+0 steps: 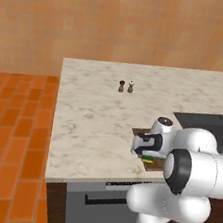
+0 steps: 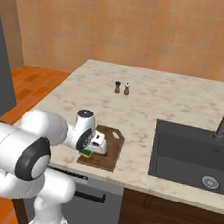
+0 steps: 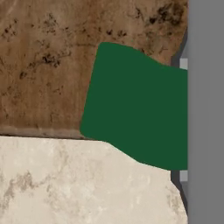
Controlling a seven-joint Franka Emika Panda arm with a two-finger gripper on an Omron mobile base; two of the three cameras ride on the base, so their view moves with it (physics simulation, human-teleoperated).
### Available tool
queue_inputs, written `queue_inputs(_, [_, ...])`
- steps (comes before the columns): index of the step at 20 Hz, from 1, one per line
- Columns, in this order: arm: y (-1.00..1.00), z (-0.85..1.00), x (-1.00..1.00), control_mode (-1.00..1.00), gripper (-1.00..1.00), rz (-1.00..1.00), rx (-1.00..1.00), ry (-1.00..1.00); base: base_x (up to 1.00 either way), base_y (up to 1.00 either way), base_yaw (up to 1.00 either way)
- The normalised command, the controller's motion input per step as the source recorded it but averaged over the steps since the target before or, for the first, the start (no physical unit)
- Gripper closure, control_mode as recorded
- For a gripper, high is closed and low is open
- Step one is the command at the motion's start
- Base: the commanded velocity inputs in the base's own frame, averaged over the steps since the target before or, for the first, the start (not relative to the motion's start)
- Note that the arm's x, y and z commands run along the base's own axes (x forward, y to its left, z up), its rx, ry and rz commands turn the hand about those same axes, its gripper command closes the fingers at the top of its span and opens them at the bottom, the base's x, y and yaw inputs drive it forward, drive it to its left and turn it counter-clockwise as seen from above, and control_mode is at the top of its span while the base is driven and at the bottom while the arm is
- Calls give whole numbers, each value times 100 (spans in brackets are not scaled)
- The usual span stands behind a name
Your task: Pick up the sponge from the counter and clean the cutting board by briefly scrubbing or pressing down on the cutting board. Once finished, release the sponge.
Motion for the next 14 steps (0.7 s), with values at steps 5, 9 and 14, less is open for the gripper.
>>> queue_inputs(5, [0,1,65,-100,100,0,0,0,0,0,0])
queue_inputs(9, [-4,0,71,-100,100,0,0,0,0,0,0])
queue_inputs(14, [-12,0,69,-100,100,0,0,-1,0,0,0])
